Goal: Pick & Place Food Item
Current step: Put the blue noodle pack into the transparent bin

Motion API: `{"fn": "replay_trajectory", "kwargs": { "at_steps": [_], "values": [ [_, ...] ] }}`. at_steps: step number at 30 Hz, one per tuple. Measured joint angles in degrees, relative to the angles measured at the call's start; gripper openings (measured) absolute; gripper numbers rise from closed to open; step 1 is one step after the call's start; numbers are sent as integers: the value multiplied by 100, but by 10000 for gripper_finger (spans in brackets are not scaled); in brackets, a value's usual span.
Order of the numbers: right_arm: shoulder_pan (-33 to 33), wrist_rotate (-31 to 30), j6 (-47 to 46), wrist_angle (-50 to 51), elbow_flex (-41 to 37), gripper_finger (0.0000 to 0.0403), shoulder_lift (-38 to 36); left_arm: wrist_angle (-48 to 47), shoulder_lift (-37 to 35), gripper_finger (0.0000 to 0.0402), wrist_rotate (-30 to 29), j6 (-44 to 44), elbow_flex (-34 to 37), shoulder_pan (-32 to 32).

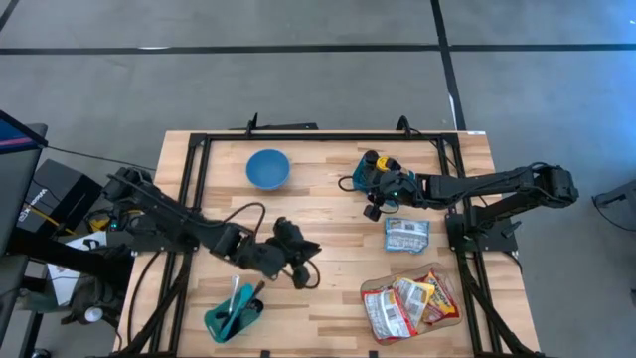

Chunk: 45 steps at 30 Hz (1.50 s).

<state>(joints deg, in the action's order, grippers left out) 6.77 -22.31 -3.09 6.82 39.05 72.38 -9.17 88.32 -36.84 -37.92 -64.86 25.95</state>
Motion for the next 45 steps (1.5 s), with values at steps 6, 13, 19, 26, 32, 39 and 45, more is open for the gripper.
{"fn": "replay_trajectory", "kwargs": {
  "at_steps": [6, 13, 19, 26, 32, 39, 45],
  "values": [
    [2, 3, 0, 1, 0, 87, 0, 329, 2, 44, 568, 431, 0, -447],
    [2, 409, 9, 1, 0, 87, 0, 678, 2, 44, 880, 1212, 0, -825],
    [2, 599, 37, 39, 0, 87, 0, 717, 2, 44, 1513, 1528, 0, -1236],
    [2, 599, 22, 129, 0, 87, 0, 675, -134, 44, 2026, 1967, 0, -1645],
    [2, 599, 320, 130, 0, 87, 0, 587, -655, 44, 2011, 2447, -2, -1820],
    [2, 599, 510, 133, 0, 87, 0, 119, -1325, 44, 1316, 3011, -2, -1844],
    [2, 599, 518, 145, 0, 87, 0, 20, -1639, 44, 1276, 3237, -2, -1844]
  ]
}}
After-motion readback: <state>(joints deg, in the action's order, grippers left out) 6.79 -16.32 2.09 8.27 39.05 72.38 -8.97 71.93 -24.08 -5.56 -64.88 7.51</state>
